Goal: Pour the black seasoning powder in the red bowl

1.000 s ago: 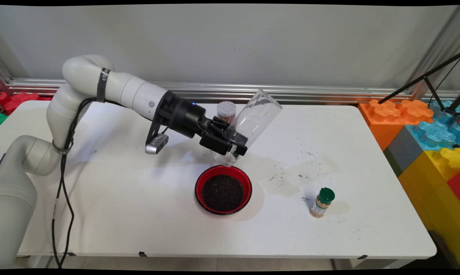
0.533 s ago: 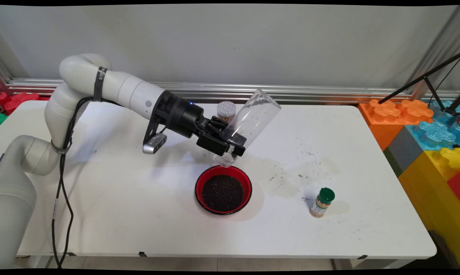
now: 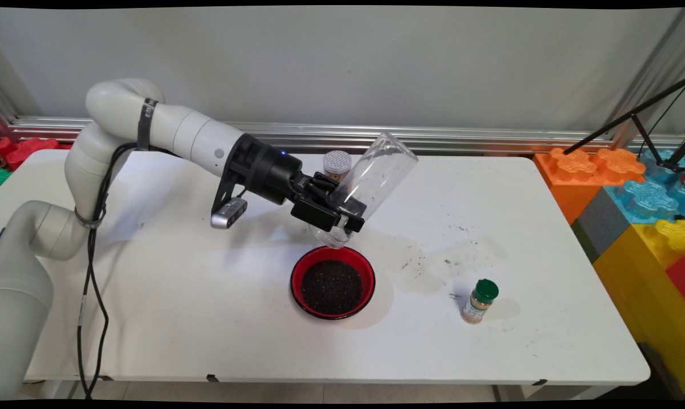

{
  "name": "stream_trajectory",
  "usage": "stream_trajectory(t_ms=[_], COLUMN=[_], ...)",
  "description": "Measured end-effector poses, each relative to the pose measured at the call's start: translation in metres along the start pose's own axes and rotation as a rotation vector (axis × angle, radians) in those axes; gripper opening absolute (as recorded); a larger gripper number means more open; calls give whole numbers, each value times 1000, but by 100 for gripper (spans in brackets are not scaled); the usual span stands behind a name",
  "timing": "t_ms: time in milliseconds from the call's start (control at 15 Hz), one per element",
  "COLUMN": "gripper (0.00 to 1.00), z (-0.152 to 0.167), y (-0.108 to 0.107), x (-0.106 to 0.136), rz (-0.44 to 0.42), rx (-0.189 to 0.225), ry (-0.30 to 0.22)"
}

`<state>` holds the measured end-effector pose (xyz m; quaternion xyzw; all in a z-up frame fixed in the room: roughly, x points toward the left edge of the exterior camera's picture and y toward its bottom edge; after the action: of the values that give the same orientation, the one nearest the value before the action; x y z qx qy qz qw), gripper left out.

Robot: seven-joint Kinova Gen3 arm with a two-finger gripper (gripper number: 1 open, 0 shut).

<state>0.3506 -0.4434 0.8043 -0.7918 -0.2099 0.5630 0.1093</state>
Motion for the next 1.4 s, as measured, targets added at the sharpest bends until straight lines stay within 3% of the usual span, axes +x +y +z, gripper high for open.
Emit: stream_trajectory(t_ms=[1400], gripper=[0], z=[3], y=[15], x=[2], rz=[-274], rx=[-53], ry=[34])
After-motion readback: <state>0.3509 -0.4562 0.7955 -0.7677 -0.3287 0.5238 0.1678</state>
